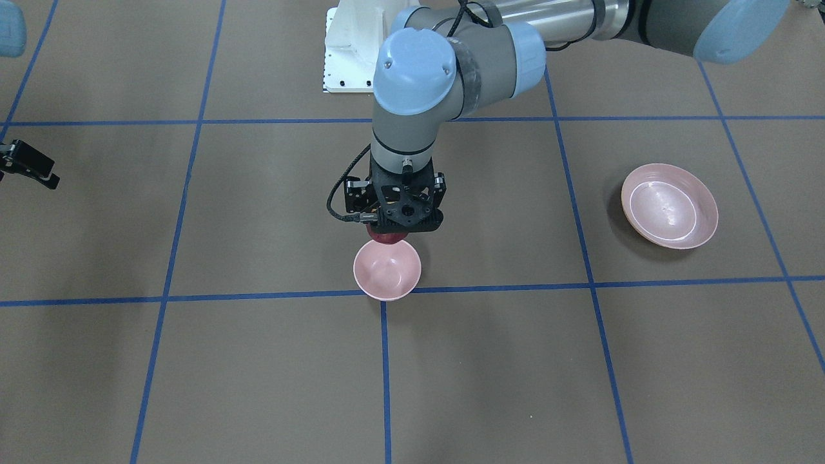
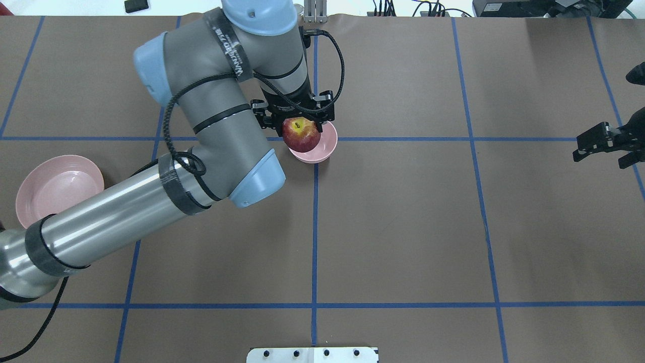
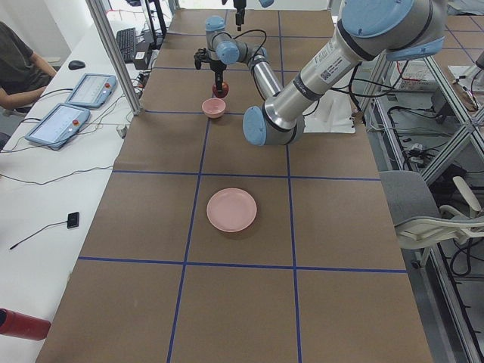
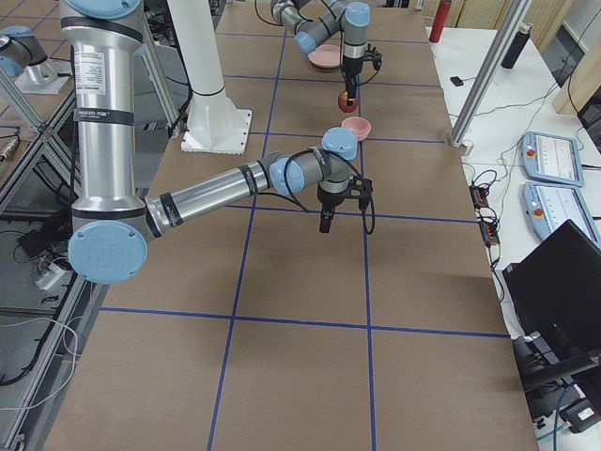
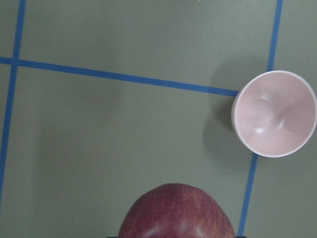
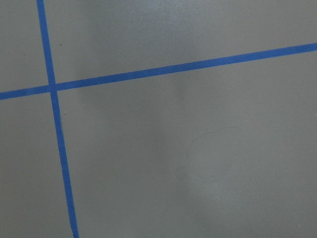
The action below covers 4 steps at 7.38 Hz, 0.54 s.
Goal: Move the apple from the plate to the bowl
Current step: 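Lift the red apple with the left gripper and carry it over the bowl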
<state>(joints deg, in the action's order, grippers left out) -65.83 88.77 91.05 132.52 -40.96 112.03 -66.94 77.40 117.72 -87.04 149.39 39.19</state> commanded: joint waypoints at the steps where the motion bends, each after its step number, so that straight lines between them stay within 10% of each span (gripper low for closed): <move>1: 0.0000 0.0000 0.0000 -0.0014 0.0000 1.00 -0.0032 | 0.0012 -0.2714 -0.0047 -1.00 -0.0986 0.1288 -0.0017; 4: 0.0000 0.0000 0.0000 0.0005 0.0000 1.00 -0.0013 | 0.0032 -0.3389 -0.0086 -1.00 -0.1048 0.1275 -0.0017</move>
<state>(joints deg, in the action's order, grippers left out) -65.83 88.77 91.05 132.51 -40.96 111.94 -66.81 63.56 117.38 -91.48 155.04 39.11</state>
